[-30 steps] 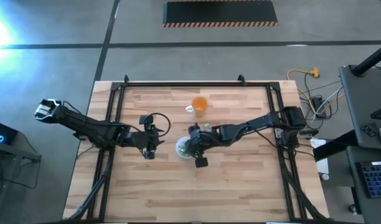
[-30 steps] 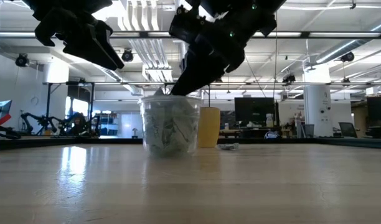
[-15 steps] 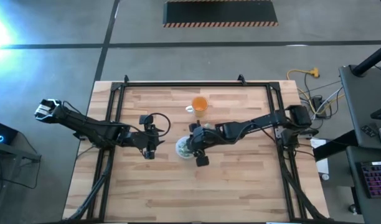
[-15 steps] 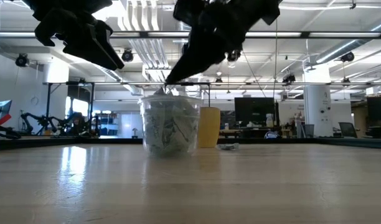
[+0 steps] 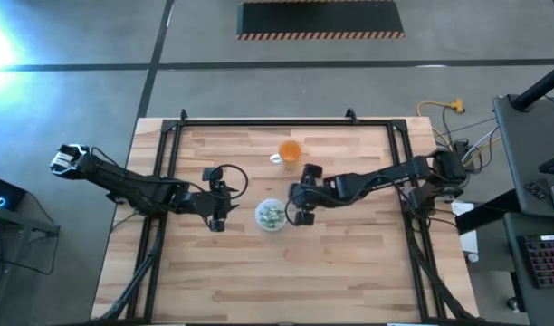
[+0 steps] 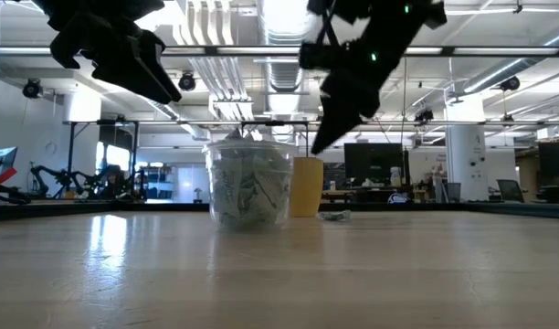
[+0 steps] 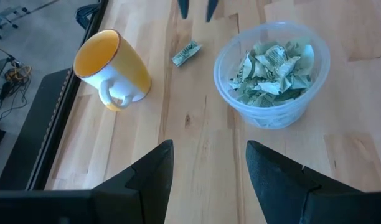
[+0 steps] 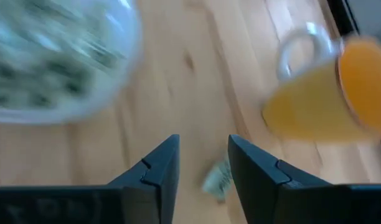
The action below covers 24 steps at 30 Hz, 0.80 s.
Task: Pick and place Stevia / Truvia into bins
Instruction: Put the green stevia packet into the transparent container
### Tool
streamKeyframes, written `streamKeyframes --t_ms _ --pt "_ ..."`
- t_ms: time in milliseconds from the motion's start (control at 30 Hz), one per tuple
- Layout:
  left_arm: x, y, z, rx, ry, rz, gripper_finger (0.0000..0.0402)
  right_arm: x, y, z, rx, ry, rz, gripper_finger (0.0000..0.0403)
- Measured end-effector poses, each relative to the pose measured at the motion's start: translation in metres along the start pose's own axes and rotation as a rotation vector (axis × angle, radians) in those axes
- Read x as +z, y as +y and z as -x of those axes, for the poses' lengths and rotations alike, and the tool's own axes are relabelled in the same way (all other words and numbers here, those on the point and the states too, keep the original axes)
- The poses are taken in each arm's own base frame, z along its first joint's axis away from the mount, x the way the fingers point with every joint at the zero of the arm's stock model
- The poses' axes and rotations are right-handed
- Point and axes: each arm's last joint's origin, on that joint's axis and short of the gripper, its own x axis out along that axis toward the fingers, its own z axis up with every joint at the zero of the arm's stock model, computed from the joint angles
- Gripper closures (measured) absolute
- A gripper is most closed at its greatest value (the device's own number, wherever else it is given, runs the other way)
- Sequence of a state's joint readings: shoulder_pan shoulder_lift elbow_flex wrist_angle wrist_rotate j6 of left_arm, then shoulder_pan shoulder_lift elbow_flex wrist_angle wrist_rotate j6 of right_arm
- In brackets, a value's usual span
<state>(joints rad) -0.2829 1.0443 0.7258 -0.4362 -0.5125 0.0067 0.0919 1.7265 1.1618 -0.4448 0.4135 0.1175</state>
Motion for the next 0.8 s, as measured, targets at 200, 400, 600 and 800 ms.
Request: streamKeyframes --t_ms 200,400,600,800 --pt "0.000 0.000 0.000 0.000 0.001 0.000 0.0217 -0.029 -0.016 -0.023 -0.072 0.081 -0.149 0.0278" --pt "0.000 0.000 0.000 0.000 0.000 0.000 0.0217 -0.051 -0.031 -0.043 -0.027 0.083 -0.292 0.0261" --pt "0.000 0.000 0.000 0.000 0.000 0.000 0.0217 -0.061 -0.039 -0.053 0.030 0.046 -0.354 0.0236" --pt "0.000 0.000 0.000 0.000 0.000 0.000 0.0217 -0.072 -0.044 -0.058 0.014 0.073 -0.383 0.0213"
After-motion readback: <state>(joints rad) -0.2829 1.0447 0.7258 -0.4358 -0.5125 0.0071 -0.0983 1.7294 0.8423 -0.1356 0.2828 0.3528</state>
